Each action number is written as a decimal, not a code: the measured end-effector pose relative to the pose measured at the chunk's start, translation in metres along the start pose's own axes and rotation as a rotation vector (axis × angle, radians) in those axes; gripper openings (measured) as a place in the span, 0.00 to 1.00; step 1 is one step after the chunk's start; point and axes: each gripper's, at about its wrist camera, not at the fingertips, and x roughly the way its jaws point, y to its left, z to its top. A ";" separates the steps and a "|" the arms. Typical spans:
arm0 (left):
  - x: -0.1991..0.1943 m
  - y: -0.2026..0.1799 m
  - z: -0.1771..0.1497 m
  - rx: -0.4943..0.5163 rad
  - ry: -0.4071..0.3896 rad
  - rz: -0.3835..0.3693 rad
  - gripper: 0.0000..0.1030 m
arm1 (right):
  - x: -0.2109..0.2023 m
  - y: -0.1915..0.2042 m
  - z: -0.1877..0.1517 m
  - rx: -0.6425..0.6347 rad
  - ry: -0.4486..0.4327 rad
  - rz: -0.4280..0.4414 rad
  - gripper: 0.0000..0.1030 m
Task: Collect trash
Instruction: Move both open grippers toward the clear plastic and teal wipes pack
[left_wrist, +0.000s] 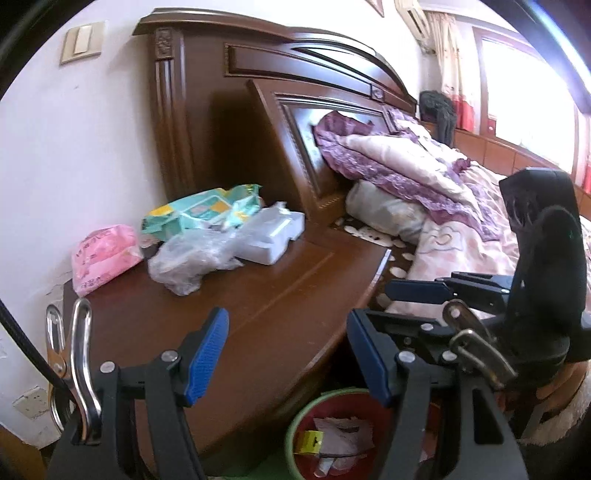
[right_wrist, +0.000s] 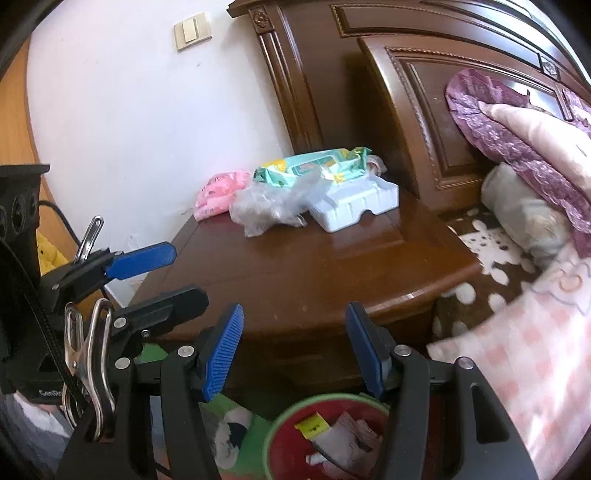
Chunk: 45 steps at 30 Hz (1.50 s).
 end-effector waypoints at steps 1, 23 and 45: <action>0.000 0.005 0.001 -0.008 -0.003 0.014 0.68 | 0.004 0.003 0.003 -0.003 -0.001 0.001 0.57; 0.022 0.096 0.017 -0.205 -0.036 0.050 0.68 | 0.073 0.025 0.053 0.097 -0.002 0.030 0.57; 0.068 0.155 0.022 -0.388 0.029 0.052 0.68 | 0.140 0.019 0.071 0.241 0.031 0.044 0.58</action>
